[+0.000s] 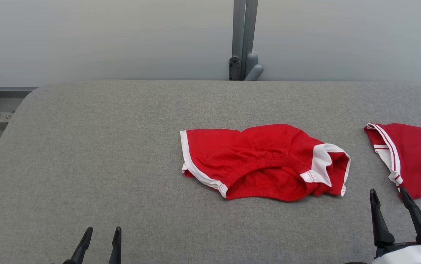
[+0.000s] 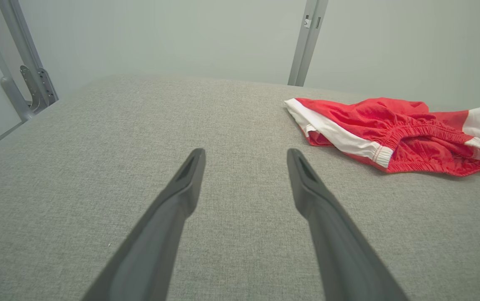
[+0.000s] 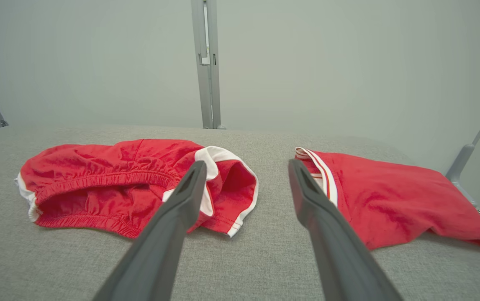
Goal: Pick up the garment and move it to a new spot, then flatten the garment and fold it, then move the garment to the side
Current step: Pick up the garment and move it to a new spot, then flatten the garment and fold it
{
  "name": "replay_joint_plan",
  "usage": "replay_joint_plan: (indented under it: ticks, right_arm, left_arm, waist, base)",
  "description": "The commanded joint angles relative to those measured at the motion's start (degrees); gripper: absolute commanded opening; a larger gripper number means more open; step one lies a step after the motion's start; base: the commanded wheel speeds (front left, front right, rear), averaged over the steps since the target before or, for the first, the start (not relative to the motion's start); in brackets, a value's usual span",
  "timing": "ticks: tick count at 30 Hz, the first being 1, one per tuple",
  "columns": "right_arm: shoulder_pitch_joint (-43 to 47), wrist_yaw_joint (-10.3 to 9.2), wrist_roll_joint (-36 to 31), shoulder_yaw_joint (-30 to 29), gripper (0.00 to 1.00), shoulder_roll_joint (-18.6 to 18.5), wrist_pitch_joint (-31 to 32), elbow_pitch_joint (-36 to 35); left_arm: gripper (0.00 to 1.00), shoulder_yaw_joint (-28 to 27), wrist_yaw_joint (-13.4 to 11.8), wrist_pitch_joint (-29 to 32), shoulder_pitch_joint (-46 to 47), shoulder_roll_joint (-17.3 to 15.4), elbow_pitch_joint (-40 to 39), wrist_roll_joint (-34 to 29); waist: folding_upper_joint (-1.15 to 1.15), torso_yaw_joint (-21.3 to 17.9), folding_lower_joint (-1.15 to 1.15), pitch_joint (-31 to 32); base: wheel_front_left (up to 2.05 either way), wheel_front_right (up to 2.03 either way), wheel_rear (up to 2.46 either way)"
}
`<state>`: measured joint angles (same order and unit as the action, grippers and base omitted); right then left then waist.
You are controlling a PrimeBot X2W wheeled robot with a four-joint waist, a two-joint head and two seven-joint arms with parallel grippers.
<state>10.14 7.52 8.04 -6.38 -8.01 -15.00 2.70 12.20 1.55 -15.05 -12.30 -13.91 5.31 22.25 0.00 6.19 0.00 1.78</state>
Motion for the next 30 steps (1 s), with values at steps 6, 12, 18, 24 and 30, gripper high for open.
replay_joint_plan:
  ticks: [6, 12, 18, 24, 30]
  right_arm:
    - [0.08, -0.07, 0.41, 0.26, 1.0, 0.06, -0.23, 0.51]
    - [-0.09, -0.07, 0.41, 0.46, 1.0, 0.02, -0.23, 0.62]
    - [-0.24, -0.07, 0.49, 0.56, 1.0, -0.19, -0.23, 0.68]
    - [-0.09, -0.07, 0.54, 0.78, 1.0, -0.28, -0.23, 0.92]
    - [-0.5, -0.07, 0.7, 1.24, 1.0, -0.2, -0.23, 0.72]
  left_arm:
    - [1.0, -2.75, 2.21, -0.14, -0.97, 1.76, 0.84, -2.31]
    - [1.0, -4.58, 3.55, -0.14, -0.94, 3.3, 1.32, -3.67]
    - [1.0, -5.84, 4.5, -0.14, -0.73, 4.44, 1.33, -4.87]
    - [1.0, -6.36, 5.02, -0.14, -0.4, 5.14, 0.85, -5.72]
    - [1.0, -5.88, 5.53, -0.15, 0.52, 6.09, -0.4, -6.48]
  waist:
    - [0.0, -0.63, 0.0, 0.19]
    - [0.0, -1.11, 0.0, 0.15]
    - [0.0, -1.26, 0.0, 0.11]
    - [0.0, -1.16, 0.0, -0.01]
    - [0.0, -1.57, 0.0, -0.54]
  base:
    - [0.0, 0.0, 0.0]
    - [0.0, 0.0, 0.0]
    - [0.0, 0.0, 0.0]
    - [0.0, 0.0, 0.0]
    - [0.0, 0.0, 0.0]
